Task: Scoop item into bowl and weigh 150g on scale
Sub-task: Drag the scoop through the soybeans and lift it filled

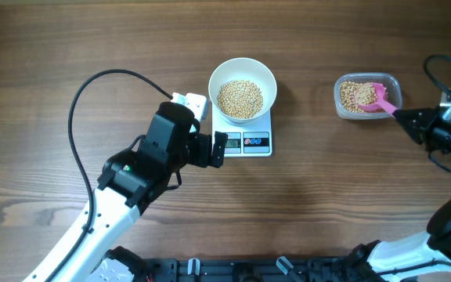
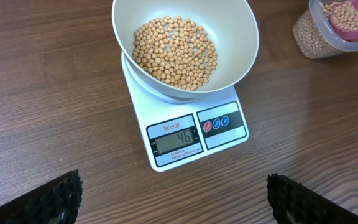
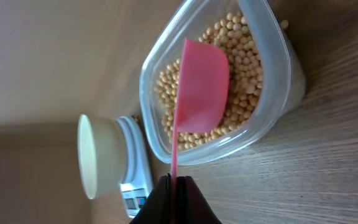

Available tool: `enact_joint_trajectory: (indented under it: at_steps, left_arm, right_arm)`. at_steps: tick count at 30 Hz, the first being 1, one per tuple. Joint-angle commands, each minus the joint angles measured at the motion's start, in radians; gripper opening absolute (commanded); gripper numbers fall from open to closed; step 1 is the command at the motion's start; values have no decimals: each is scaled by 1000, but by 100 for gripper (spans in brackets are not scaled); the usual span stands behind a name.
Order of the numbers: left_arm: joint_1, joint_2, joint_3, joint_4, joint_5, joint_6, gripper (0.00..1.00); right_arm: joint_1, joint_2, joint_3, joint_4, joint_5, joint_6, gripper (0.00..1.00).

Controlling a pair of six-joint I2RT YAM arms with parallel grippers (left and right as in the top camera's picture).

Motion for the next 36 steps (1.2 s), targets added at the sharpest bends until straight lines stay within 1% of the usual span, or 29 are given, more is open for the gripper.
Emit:
enact_joint_trajectory:
  at_steps: [1,12,22,27,36]
  left_arm:
    - [-5,8,15,0,9,1,100]
    - [-5,8,15,0,9,1,100]
    - [-5,8,15,0,8,1,100]
    - [-5,8,15,0,8,2,100]
    - [-5,8,15,0,9,1,100]
  right_arm:
    - [-22,13,4,0,-146,8,4]
    - [-29,13,4,-23,-216,15,4]
    - [-29,13,4,-27,-214,15,4]
    - [-29,13,4,-42,-130,15,4]
    - [-29,13,4,-57,-120,14,4]
